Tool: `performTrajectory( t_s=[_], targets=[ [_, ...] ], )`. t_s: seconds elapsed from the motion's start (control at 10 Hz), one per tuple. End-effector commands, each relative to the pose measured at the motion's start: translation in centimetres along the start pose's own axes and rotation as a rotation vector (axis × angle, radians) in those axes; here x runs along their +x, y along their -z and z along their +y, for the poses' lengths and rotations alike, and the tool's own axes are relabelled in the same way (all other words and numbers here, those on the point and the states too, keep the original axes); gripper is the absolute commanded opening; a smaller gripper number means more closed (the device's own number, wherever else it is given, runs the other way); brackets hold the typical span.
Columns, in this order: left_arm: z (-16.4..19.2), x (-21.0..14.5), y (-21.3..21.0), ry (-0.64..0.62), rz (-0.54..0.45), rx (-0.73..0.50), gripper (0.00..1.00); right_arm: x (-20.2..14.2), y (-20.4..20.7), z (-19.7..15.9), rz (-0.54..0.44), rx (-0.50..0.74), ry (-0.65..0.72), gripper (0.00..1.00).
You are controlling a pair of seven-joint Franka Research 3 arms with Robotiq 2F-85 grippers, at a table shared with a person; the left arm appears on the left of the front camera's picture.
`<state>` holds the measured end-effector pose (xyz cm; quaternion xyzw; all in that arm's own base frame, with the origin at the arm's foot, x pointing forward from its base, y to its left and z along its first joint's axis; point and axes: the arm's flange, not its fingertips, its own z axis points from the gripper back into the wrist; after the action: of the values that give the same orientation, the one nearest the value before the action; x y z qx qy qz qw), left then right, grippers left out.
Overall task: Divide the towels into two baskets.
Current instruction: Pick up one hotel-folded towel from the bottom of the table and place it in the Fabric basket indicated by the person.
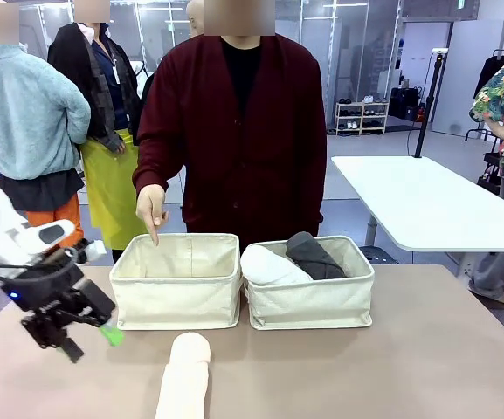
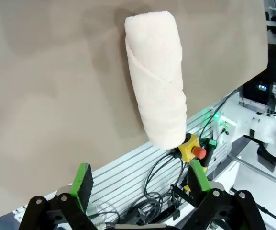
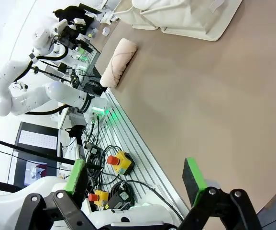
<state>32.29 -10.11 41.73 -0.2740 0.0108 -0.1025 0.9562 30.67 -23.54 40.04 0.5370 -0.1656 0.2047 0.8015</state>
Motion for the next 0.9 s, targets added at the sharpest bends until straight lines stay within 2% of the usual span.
performTrajectory(
  t_s=[0.0,0.3,0.4,0.5,0.8],
  targets=[
    [0.3,-4.5,5.5,-0.014,-0.048,0.024,1.00,-0.1,0.0,0.4,-0.003,0.003,-0.013,1.00],
    [-0.1,-3.3,9.4,-0.050,-0.043,0.053,1.00,-0.1,0.0,0.4,-0.003,0.003,-0.013,1.00],
    [-0.3,-3.3,10.3,-0.035,-0.049,0.029,1.00,-0.1,0.0,0.4,-0.003,0.003,-0.013,1.00],
    [-0.7,-3.3,10.8,-0.020,-0.082,0.009,1.00,-0.1,0.0,0.4,-0.003,0.003,-0.013,1.00],
    [-0.8,-3.3,12.2,-0.010,-0.073,0.012,1.00,-0.1,0.0,0.4,-0.003,0.003,-0.013,1.00]
  ],
)
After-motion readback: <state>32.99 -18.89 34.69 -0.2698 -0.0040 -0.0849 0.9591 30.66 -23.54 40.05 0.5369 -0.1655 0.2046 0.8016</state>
